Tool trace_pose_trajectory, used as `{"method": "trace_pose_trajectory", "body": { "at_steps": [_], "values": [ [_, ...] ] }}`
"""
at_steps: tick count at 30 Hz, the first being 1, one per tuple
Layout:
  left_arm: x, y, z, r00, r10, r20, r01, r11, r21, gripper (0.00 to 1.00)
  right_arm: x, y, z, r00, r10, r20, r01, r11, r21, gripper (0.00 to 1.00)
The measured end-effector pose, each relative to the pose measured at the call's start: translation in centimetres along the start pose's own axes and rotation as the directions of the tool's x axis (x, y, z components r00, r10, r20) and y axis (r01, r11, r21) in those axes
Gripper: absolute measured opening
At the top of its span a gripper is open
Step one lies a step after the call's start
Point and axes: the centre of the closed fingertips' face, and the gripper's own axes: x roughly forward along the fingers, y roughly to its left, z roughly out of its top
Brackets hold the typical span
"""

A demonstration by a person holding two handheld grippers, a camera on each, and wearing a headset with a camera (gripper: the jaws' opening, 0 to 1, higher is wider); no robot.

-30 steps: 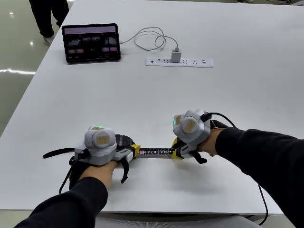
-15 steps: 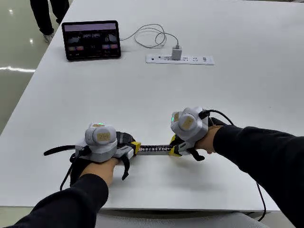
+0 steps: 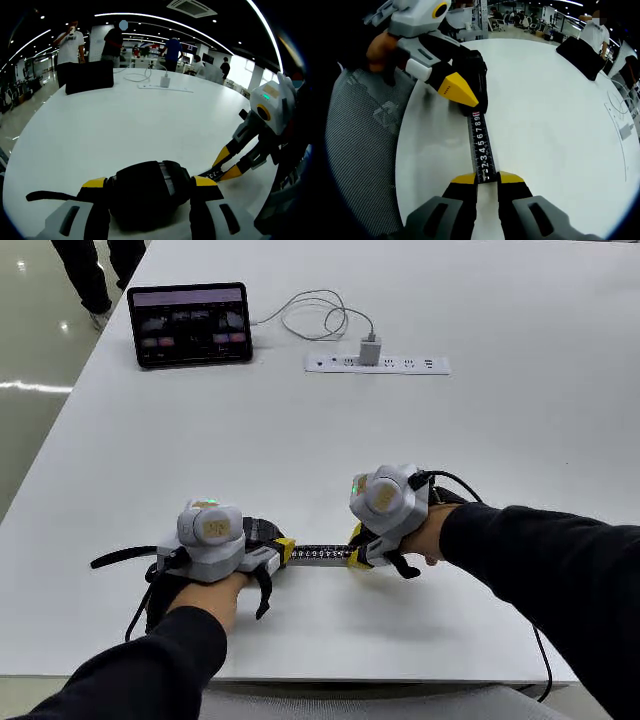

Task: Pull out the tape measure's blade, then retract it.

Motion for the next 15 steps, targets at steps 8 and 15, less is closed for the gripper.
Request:
{"method": "trace_pose_trajectory", "body": {
  "at_steps": [8,15],
  "values": [
    [0.0,0.0,0.0,1.0000,0.000,0.001,0.000,1.000,-0.003,0.60,0.3,0.1,0.5,1.0000,0.000,0.000,0.000,1.000,-0.006,0.10],
    [0.0,0.0,0.0,1.0000,0.000,0.001,0.000,1.000,-0.004,0.60,0.8,0.2,1.1,1.0000,0.002,0.004,-0.002,1.000,0.009,0.11]
  ]
}}
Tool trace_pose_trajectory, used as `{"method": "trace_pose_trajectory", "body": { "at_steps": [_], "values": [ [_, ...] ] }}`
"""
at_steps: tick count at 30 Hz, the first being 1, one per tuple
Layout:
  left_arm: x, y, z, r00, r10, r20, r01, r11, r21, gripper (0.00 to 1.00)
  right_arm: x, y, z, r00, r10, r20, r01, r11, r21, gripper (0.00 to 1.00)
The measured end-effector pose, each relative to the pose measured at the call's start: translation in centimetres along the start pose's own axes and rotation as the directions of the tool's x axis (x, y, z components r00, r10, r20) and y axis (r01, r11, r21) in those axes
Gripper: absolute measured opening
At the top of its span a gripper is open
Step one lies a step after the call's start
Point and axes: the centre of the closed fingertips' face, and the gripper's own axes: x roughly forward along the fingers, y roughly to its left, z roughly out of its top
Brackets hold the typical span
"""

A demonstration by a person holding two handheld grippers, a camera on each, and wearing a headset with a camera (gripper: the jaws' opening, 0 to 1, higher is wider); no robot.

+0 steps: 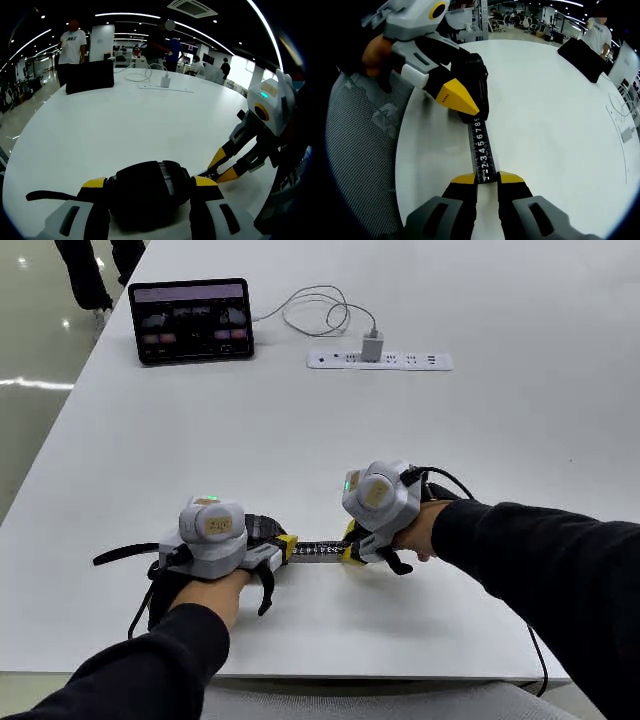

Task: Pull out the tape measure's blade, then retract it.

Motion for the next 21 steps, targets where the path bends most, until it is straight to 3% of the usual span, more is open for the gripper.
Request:
{"method": "trace_pose_trajectory", "body": {
  "at_steps": [21],
  "values": [
    [0.0,0.0,-0.1,1.0000,0.001,-0.002,0.000,1.000,0.010,0.61,1.0,0.2,1.7,0.9997,0.010,0.023,-0.010,1.000,-0.003,0.11]
  ]
}}
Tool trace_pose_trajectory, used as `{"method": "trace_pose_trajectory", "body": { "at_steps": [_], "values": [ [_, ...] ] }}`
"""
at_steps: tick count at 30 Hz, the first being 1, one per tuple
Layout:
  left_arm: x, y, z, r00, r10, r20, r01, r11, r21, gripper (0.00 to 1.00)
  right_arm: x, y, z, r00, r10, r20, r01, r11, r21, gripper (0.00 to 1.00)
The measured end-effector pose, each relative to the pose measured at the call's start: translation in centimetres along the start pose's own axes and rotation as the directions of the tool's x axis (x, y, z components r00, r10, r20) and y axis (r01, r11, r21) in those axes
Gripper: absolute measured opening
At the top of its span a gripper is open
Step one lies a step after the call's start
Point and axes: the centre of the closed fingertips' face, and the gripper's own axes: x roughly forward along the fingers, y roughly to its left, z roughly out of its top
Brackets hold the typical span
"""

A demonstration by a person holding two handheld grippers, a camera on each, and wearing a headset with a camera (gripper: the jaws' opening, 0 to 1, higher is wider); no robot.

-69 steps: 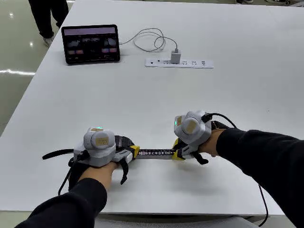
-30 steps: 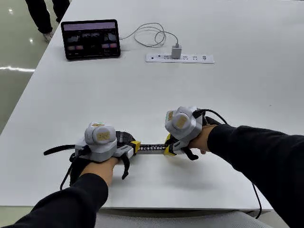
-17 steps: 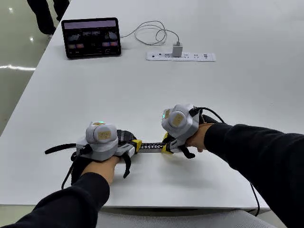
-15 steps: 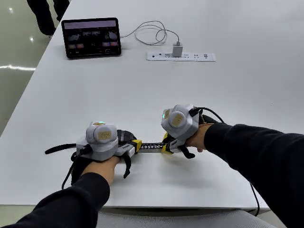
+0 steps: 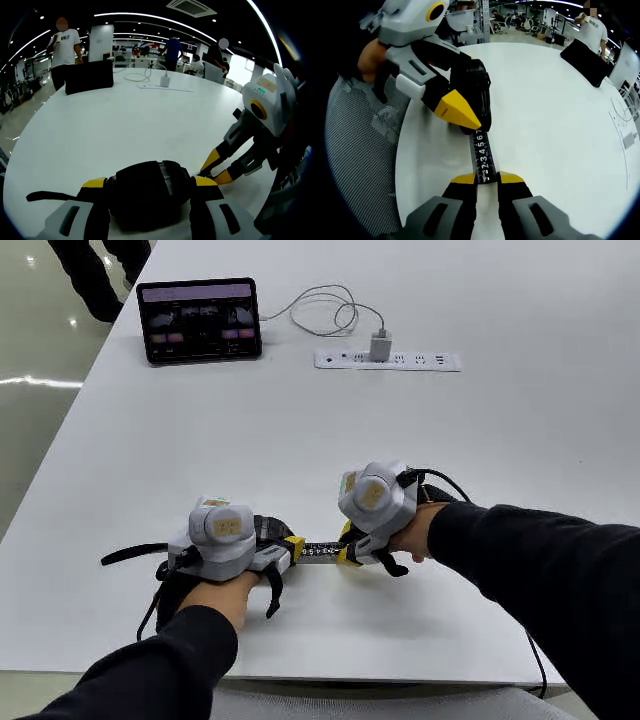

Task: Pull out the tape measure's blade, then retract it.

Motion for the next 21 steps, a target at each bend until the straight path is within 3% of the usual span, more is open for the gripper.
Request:
{"method": "trace_pose_trajectory", "body": {
  "at_steps": [21],
  "values": [
    [0.0,0.0,0.0,1.0000,-0.004,0.000,0.004,1.000,-0.016,0.61,0.9,0.3,1.5,0.9997,0.007,0.023,-0.007,1.000,-0.007,0.10]
  ]
}}
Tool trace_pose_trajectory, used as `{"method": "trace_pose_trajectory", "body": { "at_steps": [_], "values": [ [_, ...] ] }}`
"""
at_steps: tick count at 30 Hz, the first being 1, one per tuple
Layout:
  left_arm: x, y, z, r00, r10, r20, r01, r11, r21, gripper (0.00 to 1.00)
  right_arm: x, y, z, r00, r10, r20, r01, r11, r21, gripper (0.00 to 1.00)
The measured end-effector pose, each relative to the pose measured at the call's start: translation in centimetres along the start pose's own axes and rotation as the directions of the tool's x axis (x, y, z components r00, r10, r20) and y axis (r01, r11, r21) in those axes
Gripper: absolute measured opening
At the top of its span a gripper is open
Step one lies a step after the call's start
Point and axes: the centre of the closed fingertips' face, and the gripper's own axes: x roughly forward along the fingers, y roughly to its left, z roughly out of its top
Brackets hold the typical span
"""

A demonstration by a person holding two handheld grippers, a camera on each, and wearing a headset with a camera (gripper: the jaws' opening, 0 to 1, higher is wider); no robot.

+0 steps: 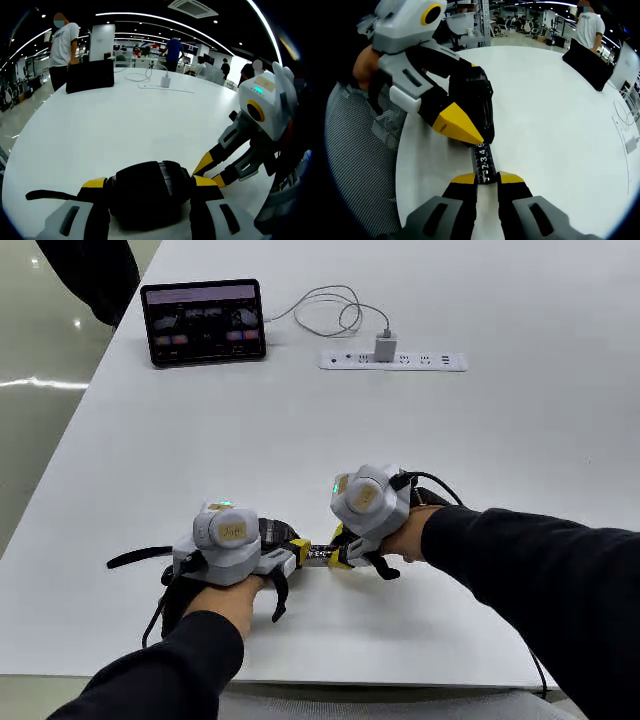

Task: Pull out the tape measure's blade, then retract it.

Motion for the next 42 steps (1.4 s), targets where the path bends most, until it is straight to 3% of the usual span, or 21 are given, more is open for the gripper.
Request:
{"method": "trace_pose_trajectory", "body": {
  "at_steps": [12,42],
  "values": [
    [-0.1,0.1,0.0,1.0000,-0.007,0.000,0.007,1.000,-0.018,0.60,0.5,0.2,1.3,0.9992,0.015,0.038,-0.015,1.000,0.005,0.11],
    [0.0,0.2,0.2,1.0000,-0.009,0.002,0.009,1.000,-0.026,0.60,1.2,0.6,2.4,0.9971,0.029,0.070,-0.029,1.000,-0.008,0.11]
  ]
}}
